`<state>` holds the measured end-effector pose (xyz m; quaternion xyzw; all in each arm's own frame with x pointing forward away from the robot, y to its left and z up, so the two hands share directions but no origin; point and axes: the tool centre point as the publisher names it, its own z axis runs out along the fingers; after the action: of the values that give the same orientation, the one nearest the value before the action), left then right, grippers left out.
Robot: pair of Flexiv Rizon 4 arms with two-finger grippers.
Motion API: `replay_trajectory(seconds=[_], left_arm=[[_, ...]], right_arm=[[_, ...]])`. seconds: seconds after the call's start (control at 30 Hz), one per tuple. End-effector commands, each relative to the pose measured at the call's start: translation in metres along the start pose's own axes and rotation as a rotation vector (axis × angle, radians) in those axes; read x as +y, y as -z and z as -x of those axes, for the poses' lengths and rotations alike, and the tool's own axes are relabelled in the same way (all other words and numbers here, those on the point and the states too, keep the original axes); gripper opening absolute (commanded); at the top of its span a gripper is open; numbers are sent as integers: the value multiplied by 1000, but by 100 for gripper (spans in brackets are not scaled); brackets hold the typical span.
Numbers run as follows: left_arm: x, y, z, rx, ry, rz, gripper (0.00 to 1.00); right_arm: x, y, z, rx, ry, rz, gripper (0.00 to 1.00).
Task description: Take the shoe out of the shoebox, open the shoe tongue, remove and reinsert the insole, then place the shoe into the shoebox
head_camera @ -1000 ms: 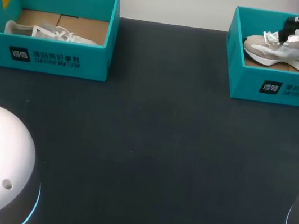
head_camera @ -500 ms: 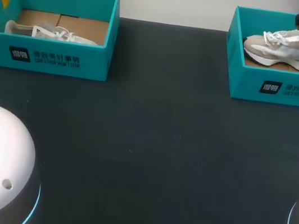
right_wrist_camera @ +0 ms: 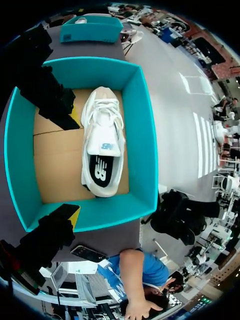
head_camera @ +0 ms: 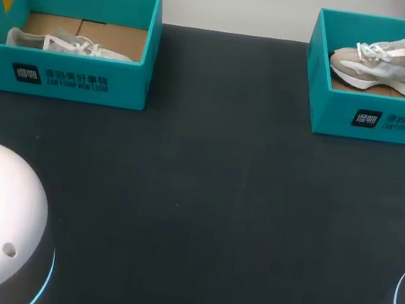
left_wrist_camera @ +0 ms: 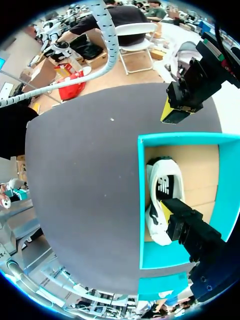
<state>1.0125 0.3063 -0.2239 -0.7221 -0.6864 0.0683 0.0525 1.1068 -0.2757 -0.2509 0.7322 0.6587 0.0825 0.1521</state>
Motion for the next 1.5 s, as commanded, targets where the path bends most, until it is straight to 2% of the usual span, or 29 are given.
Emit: replay_trajectory(seconds=[0.03,0.17,0.23,0.33,0.4,0.47,0.53,0.6,0.73,0.8,0.83,0.97,1.07,1.2,1.33,1.37,1.4,1.5], left_arm=[[-1,0,0,2,-1,2,100],[-1,0,0,2,-1,2,100],[-1,0,0,2,-1,2,100],[-1,0,0,2,-1,2,100],[-1,0,0,2,-1,2,100],[-1,0,0,2,-1,2,100],[-1,0,0,2,-1,2,100],[-1,0,0,2,-1,2,100],[-1,0,0,2,-1,2,100],[-1,0,0,2,-1,2,100],[-1,0,0,2,-1,2,100],[-1,0,0,2,-1,2,100],[-1,0,0,2,-1,2,100],[-1,0,0,2,-1,2,100],[-1,0,0,2,-1,2,100],[-1,0,0,2,-1,2,100],[-1,0,0,2,-1,2,100],[-1,0,0,2,-1,2,100]], right_arm=[[14,-30,10,2,-19,-94,94],[18,-44,16,-8,-31,-106,98],[20,-49,19,-16,-34,-109,88],[25,-58,23,-29,-33,-114,87],[27,-65,26,-30,-46,-117,73],[28,-72,29,-32,-54,-120,66],[28,-77,32,-37,-60,-122,65],[29,-84,35,-43,-60,-127,57],[28,-93,38,-48,-66,-138,61],[27,-98,39,-49,-64,-144,59],[27,-100,40,-50,-65,-146,62],[27,-108,41,-47,-64,-157,58],[28,-114,41,-50,-54,-168,50],[27,-121,43,-61,-39,-193,48],[24,-128,44,-70,-28,-216,32],[23,-128,44,-71,-29,-216,8],[23,-128,45,-75,-32,-215,2],[21,-128,48,-79,-29,-216,0]])
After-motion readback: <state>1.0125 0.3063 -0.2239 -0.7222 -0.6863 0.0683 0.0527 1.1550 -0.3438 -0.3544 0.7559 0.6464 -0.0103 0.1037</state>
